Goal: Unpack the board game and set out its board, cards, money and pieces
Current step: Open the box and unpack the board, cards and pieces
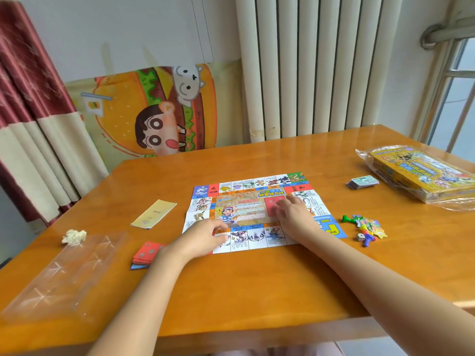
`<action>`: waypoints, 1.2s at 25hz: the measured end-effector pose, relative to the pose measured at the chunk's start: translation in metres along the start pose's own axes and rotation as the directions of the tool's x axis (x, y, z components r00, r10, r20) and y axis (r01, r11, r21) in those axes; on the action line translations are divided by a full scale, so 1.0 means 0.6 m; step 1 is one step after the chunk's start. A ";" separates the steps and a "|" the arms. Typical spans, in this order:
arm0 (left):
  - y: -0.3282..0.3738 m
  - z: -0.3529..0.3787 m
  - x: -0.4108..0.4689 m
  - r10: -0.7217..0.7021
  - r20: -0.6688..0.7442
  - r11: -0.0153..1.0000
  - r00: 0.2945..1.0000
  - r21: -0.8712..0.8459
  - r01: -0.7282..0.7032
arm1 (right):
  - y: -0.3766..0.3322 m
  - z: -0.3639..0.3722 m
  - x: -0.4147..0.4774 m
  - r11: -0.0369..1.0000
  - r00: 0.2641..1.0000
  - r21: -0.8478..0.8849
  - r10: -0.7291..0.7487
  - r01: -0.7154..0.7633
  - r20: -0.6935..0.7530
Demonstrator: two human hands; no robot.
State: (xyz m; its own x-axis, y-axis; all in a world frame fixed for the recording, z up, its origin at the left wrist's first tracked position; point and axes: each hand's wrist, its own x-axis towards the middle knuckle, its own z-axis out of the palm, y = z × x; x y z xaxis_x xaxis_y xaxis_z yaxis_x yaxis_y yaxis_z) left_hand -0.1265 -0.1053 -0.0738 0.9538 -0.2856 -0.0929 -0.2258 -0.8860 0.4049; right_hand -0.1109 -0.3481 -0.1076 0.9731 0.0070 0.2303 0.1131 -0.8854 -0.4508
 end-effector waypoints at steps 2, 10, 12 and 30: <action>-0.010 -0.020 -0.019 -0.007 -0.048 0.999 0.999 -0.037 0.005 | -0.012 -0.012 -0.017 0.996 0.995 0.026 -0.084 0.086 -0.062; -0.143 -0.085 -0.095 -0.214 0.089 0.973 0.973 0.106 0.204 | -0.093 0.020 -0.113 0.928 0.927 0.049 -0.371 0.369 0.052; -0.159 -0.061 -0.107 -0.226 0.033 0.973 0.974 0.060 0.224 | -0.090 0.019 -0.112 0.928 0.928 0.046 -0.371 0.369 0.025; -0.091 0.066 -0.271 0.102 -0.259 0.977 0.961 0.207 -0.049 | -0.076 0.007 -0.155 0.951 0.953 0.060 -0.304 0.303 0.006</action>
State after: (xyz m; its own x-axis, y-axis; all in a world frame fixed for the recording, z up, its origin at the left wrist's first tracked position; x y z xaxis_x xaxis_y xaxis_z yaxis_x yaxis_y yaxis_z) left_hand -0.2770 -0.0246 -0.1167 0.9443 -0.2706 0.1874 -0.3079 -0.9274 0.2123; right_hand -0.2058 -0.3063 -0.1120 0.8938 0.2790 0.3512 0.4149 -0.8118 -0.4109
